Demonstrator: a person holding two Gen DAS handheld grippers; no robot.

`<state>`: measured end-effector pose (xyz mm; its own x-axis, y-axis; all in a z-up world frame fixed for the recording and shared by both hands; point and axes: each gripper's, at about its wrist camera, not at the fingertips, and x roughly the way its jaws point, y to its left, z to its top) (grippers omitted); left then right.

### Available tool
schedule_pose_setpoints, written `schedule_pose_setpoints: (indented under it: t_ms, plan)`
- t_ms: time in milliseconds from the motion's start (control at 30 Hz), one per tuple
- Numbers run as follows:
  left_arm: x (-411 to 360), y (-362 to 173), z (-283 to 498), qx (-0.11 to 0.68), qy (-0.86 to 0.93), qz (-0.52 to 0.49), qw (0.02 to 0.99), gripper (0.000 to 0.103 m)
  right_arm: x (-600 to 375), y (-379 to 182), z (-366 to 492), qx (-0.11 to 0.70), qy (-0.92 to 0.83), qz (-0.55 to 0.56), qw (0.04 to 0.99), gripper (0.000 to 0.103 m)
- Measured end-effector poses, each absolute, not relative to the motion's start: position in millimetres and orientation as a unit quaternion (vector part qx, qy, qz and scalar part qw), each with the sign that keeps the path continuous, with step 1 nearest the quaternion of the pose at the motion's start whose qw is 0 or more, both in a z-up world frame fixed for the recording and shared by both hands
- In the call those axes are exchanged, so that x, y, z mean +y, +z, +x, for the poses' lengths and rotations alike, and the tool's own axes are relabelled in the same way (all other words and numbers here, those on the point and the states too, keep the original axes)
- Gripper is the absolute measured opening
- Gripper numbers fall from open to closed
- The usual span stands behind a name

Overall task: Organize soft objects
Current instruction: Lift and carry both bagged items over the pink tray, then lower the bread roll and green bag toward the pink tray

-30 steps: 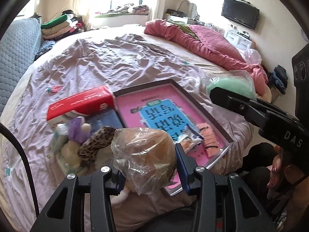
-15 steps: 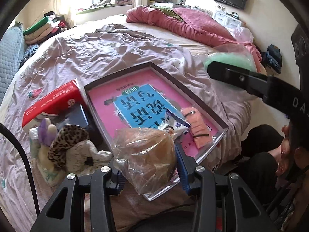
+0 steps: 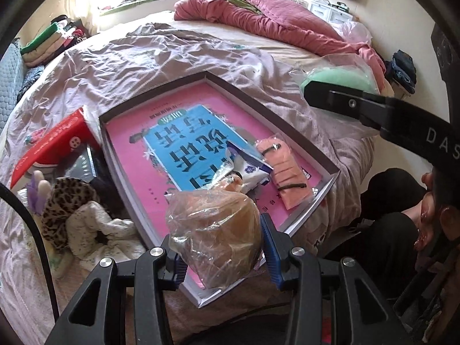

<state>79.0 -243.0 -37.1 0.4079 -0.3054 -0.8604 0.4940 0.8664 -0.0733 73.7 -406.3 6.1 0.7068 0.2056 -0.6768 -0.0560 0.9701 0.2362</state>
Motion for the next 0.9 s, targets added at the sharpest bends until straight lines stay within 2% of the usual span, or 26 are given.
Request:
schedule_pose_setpoints:
  t_ms: [433, 900]
  plan:
    - [-257, -73, 91, 0.511, -0.242, 0.108, 0.818, 0.045, -422, -22, 77, 0.409, 0.035, 0.082, 0.908, 0.045]
    - [-244, -81, 104, 0.518, -0.225, 0.087, 0.821, 0.045, -411, -44, 84, 0.429, 0.063, 0.082, 0.897, 0.045]
